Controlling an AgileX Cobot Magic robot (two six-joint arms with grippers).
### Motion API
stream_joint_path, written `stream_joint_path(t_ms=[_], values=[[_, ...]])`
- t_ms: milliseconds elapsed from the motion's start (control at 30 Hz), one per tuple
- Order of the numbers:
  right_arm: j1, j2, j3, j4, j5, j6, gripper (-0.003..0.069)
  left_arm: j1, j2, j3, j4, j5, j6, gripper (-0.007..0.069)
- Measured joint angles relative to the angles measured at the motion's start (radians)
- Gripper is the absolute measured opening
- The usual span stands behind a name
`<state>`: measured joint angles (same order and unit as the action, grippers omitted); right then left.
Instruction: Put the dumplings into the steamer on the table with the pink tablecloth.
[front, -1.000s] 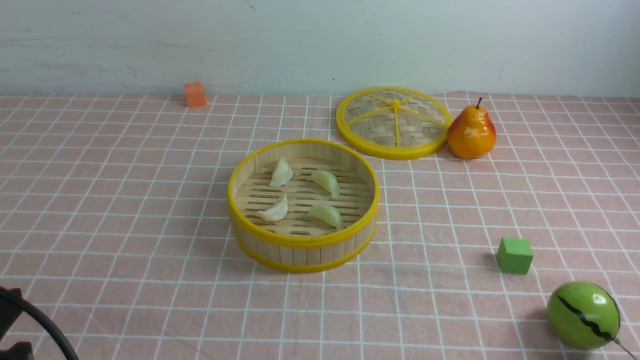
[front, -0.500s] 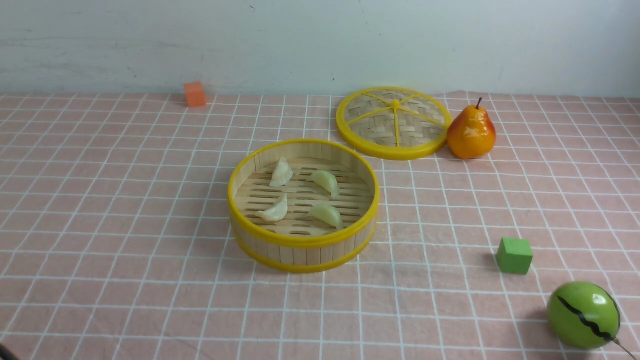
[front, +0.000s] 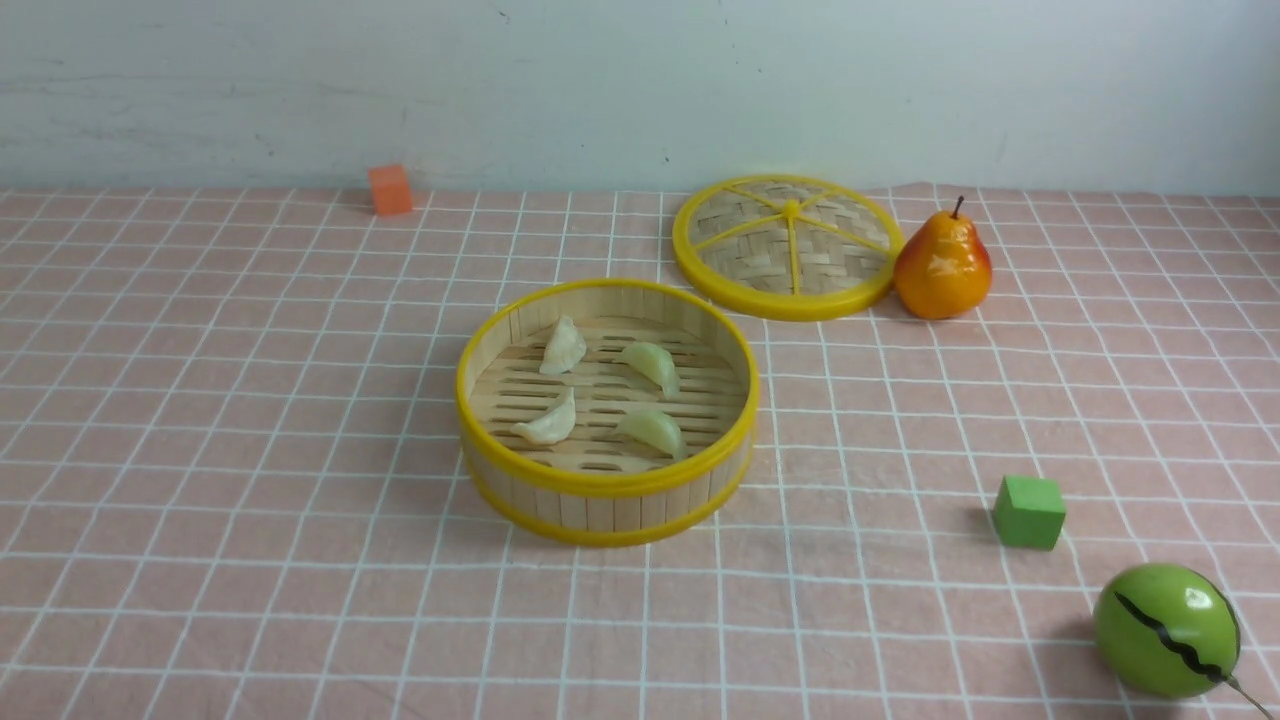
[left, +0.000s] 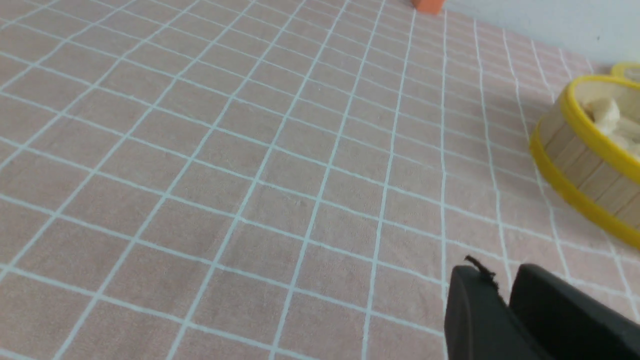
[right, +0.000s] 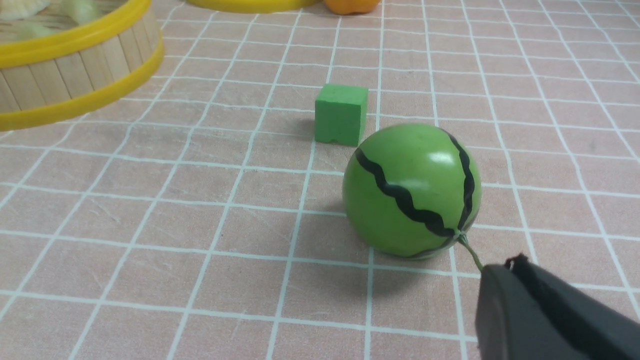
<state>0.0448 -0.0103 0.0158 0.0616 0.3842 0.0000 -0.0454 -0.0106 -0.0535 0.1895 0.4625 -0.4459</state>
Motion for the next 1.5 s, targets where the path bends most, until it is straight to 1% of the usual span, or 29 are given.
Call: stream_joint_path(t_ms=[33, 67, 200, 233, 333, 367, 400, 433, 1500], values=[[0.000, 0.000, -0.001, 0.000, 0.000, 0.000, 0.0016, 0.000, 0.000, 0.029, -0.032, -0.013, 0.081, 0.0108], [0.000, 0.000, -0.001, 0.000, 0.000, 0.000, 0.0018, 0.000, 0.000, 0.039, -0.050, -0.017, 0.111, 0.0108], [0.000, 0.000, -0.001, 0.000, 0.001, 0.000, 0.0022, 0.000, 0.000, 0.077, -0.108, -0.027, 0.176, 0.0105], [0.000, 0.000, -0.001, 0.000, 0.001, 0.000, 0.0023, 0.000, 0.000, 0.077, -0.112, -0.032, 0.179, 0.0099], [0.000, 0.000, -0.001, 0.000, 0.002, 0.000, 0.0028, 0.000, 0.000, 0.082, -0.122, -0.057, 0.184, 0.0038], [0.000, 0.000, -0.001, 0.000, 0.002, 0.000, 0.0029, 0.000, 0.000, 0.083, -0.122, -0.058, 0.185, 0.0038], [0.000, 0.000, -0.001, 0.000, 0.002, 0.000, 0.0031, 0.000, 0.000, 0.082, -0.128, -0.061, 0.187, 0.0000], [0.000, 0.000, -0.001, 0.000, 0.002, 0.000, 0.0034, 0.000, 0.000, 0.082, -0.131, -0.061, 0.187, -0.0014], [0.000, 0.000, -0.001, 0.000, 0.002, 0.000, 0.0073, 0.000, 0.000, 0.082, -0.140, -0.062, 0.187, -0.0013]])
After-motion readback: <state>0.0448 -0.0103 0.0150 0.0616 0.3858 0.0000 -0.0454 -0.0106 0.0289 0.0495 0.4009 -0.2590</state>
